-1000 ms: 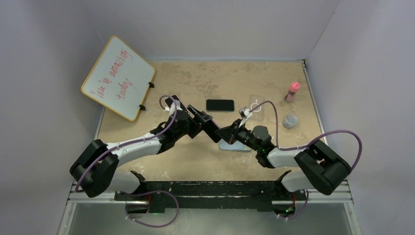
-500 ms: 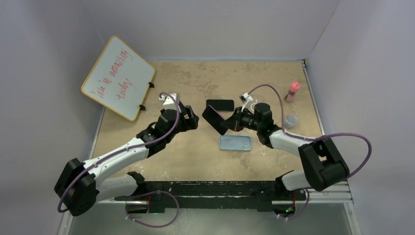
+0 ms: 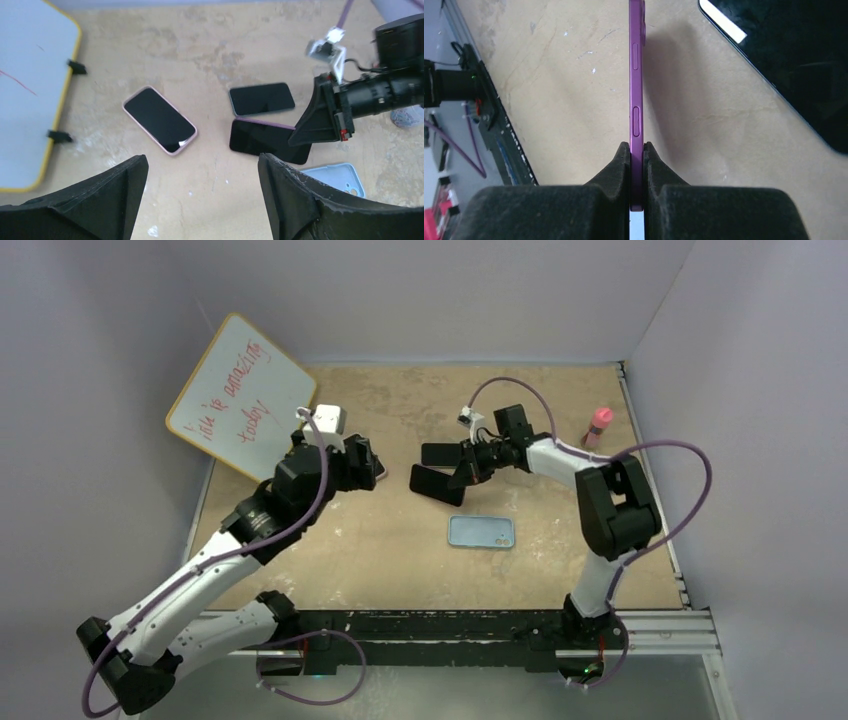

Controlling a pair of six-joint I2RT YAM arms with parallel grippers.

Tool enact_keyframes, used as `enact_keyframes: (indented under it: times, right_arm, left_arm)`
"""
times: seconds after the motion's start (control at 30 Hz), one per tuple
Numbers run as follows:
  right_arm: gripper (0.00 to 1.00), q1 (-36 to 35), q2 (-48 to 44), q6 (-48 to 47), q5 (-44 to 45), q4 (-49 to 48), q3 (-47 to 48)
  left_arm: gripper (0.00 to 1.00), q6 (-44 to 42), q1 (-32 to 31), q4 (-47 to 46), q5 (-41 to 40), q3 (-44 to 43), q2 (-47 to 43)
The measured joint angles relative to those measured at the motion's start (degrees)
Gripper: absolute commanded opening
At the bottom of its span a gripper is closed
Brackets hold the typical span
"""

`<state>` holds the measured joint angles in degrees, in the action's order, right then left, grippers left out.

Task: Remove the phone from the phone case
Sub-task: Place the phone at the center of the board.

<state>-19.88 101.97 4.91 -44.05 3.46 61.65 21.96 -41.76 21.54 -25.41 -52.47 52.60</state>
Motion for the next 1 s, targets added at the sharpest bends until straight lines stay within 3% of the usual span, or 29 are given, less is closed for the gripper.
enact_keyframes:
  times: [0.2, 0.47, 0.7, 1.0]
  right_arm:
    - [0.06, 0.42, 7.58, -11.26, -2.99, 12.17, 10.05]
    - [0.29, 0.76, 11.39, -17.7, 2.38, 20.33, 14.64]
    - [0.51, 0.94, 13.22, -18.05, 8.96, 22.29, 14.86]
    - [0.68, 0.42, 6.86, -16.22, 24.81, 16.17, 10.08]
  left_arm:
    - [0.83, -9.51, 0.0, -1.66, -2.1, 0.74, -7.93]
    - [0.83, -14.27, 0.09, -2.27, -4.0, 5.16, -12.81]
    - [0.83, -15.17, 1.68, -2.29, -5.49, 5.55, -12.96]
    - [0.83, -15.04, 6.71, -2.29, -3.58, 5.57, -12.2]
